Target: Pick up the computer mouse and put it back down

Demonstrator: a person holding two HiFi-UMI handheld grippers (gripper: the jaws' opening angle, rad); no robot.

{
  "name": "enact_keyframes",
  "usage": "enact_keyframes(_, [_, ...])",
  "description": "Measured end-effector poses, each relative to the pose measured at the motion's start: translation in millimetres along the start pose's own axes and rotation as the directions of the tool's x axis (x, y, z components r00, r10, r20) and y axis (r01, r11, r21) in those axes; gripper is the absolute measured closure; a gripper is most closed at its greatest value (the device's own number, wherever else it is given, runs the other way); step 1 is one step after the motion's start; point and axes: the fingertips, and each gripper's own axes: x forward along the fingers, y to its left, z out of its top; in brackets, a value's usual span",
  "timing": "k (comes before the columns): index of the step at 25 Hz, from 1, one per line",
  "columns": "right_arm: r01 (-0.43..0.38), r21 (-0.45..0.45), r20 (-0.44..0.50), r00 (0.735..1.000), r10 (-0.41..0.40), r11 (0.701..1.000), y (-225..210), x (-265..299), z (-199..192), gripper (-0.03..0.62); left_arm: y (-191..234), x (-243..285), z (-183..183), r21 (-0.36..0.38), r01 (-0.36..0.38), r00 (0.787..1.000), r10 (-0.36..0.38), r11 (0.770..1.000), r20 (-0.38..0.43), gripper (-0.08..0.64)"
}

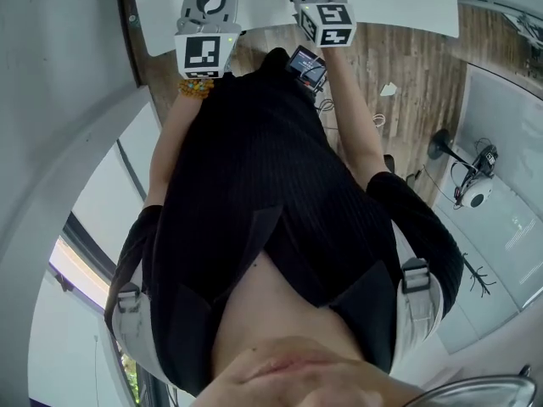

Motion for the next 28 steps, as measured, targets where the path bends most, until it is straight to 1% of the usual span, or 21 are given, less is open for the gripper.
enact_keyframes(2, [-0.016, -0.011, 0.085, 0.996, 0.017, 1.0, 4.4, -15.4, 23.8, 0.31, -8.8, -0.6, 6.9, 0.01, 0.0, 1.0, 0.0, 1.0, 0.01, 0.546])
enact_keyframes(5, [-0.032, -0.011, 0.196, 0.98, 0.033, 0.999, 9.3, -35.4, 51.5, 0.319, -14.6, -2.3, 18.1, 0.029, -0.015, 1.0, 0.014, 0.999, 0.024, 0.546])
enact_keyframes(6, [-0.036, -0.018, 0.227, 0.973, 0.04, 0.999, 10.7, -41.5, 59.2, 0.353, -15.0, -2.5, 22.7, 0.035, -0.023, 0.999, 0.022, 0.999, 0.029, 0.546])
enact_keyframes(7, [-0.045, -0.03, 0.252, 0.966, 0.051, 0.999, 12.6, -47.8, 65.4, 0.421, -15.8, -2.6, 27.8, 0.042, -0.032, 0.999, 0.03, 0.999, 0.035, 0.546])
enact_keyframes(8, [-0.06, -0.047, 0.27, 0.96, 0.07, 0.997, 15.3, -54.1, 69.6, 0.437, -17.4, -3.1, 33.1, 0.05, -0.039, 0.998, 0.037, 0.998, 0.042, 0.546])
enact_keyframes(10, [-0.088, -0.083, 0.284, 0.953, 0.108, 0.993, 21.5, -66.5, 72.5, 0.449, -23.4, -5.8, 43.4, 0.069, -0.05, 0.997, 0.046, 0.996, 0.055, 0.546])
enact_keyframes(13, [-0.079, -0.103, 0.307, 0.946, 0.107, 0.992, 19.9, -89.2, 73.7, 0.508, -42.3, -11.3, 55.0, 0.089, -0.056, 0.997, 0.05, 0.994, 0.061, 0.546])
enact_keyframes(16, [-0.073, -0.091, 0.348, 0.932, 0.1, 0.993, 14.0, -112.0, 74.8, 0.523, -62.4, -16.6, 63.4, 0.09, -0.07, 0.996, 0.064, 0.994, 0.063, 0.546])
enact_keyframes(18, [-0.082, -0.106, 0.361, 0.925, 0.115, 0.991, 15.0, -127.0, 70.6, 0.523, -75.0, -22.5, 65.7, 0.093, -0.082, 0.995, 0.076, 0.992, 0.067, 0.546])
enact_keyframes(22, [-0.102, -0.134, 0.367, 0.919, 0.145, 0.986, 14.5, -163.9, 56.3, 0.529, -107.8, -40.2, 59.8, 0.094, -0.107, 0.993, 0.102, 0.99, 0.057, 0.546])
enact_keyframes(25, [-0.11, -0.123, 0.37, 0.917, 0.149, 0.986, 11.2, -189.0, 42.1, 0.538, -132.2, -53.7, 51.5, 0.098, -0.134, 0.991, 0.13, 0.986, 0.04, 0.546])
enact_keyframes(28, [-0.11, -0.113, 0.371, 0.917, 0.144, 0.988, 12.6, -213.5, 25.5, 0.543, -156.7, -68.8, 44.7, 0.092, -0.146, 0.989, 0.143, 0.985, 0.034, 0.546])
